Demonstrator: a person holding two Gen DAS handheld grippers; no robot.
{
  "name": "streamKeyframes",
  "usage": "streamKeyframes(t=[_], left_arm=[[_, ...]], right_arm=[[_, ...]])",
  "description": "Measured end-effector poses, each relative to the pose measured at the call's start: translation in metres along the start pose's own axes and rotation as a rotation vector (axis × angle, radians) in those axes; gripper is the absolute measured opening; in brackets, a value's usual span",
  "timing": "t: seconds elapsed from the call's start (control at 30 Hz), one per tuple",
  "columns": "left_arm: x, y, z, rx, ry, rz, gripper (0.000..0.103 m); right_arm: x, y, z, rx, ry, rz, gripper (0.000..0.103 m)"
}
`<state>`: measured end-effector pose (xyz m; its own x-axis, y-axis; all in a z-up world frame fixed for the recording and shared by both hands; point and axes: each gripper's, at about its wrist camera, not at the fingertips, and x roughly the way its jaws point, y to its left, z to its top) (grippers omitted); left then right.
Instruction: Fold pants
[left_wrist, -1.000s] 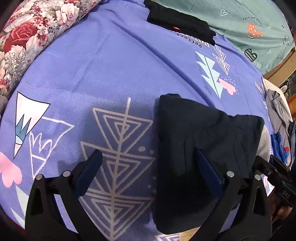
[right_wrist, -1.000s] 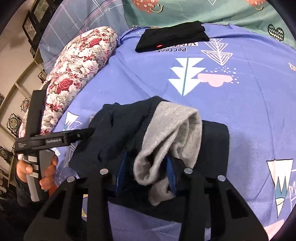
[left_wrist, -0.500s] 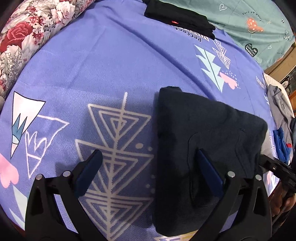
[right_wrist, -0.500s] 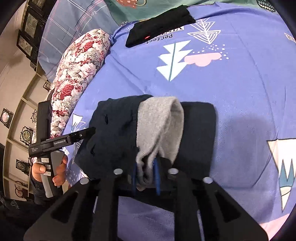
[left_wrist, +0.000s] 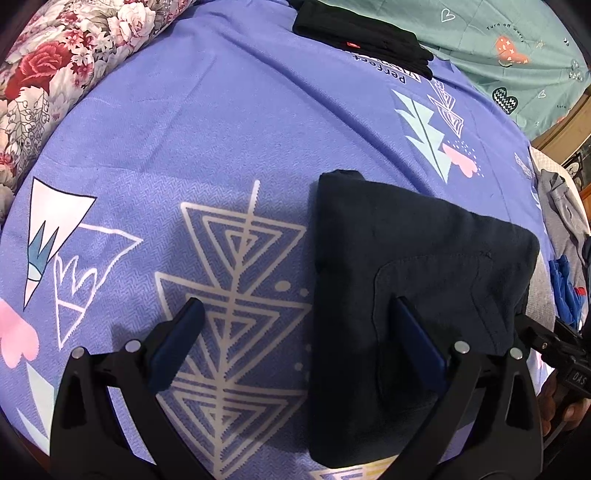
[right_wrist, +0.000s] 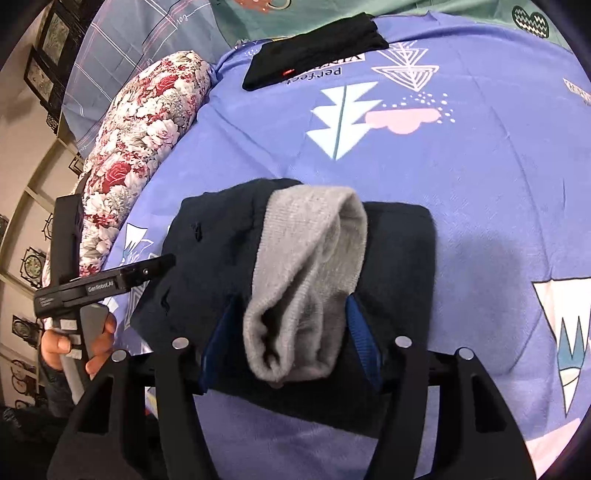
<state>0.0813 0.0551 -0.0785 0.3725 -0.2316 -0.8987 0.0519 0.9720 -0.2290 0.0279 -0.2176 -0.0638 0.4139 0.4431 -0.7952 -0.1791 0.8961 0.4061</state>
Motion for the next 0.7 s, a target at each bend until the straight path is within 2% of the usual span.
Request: streamKeyframes(t=[0.03, 0.1, 0.2, 0.33, 0.4, 0.5, 0.7], left_arm=[[0.0, 0.0, 0.0, 0.001, -0.002, 0.003, 0.101], [0.0, -0.001, -0.001, 0.004, -0.007, 0.009, 0.101], [0.001, -0.002, -0.001, -0.001, -0.011, 0.011, 0.101], [-0.003, 0.001, 0.0, -0.016, 0.001, -0.009, 0.101], [-0.013, 0.001, 0.003, -0.015, -0.015, -0.025, 0.101], [-0.028, -0.005, 0.006, 0.018, -0.061, -0.031, 0.101], [-0.024, -0.01, 0.007, 0.031, -0.045, -0.027, 0.101]], right_arm=[[0.001, 0.003, 0.0, -0.012, 0.0, -0.007, 0.061], [0.004, 0.003, -0.001, -0.009, 0.004, -0.011, 0.049], [0.006, 0.001, -0.002, -0.01, -0.007, -0.007, 0.042], [-0.013, 0.001, 0.0, 0.007, -0.081, 0.02, 0.031], [-0.03, 0.007, 0.003, -0.022, -0.138, 0.04, 0.018], [-0.053, 0.019, 0.007, -0.083, -0.204, 0.039, 0.013], [-0.076, 0.007, 0.001, -0.096, -0.25, 0.028, 0.012]])
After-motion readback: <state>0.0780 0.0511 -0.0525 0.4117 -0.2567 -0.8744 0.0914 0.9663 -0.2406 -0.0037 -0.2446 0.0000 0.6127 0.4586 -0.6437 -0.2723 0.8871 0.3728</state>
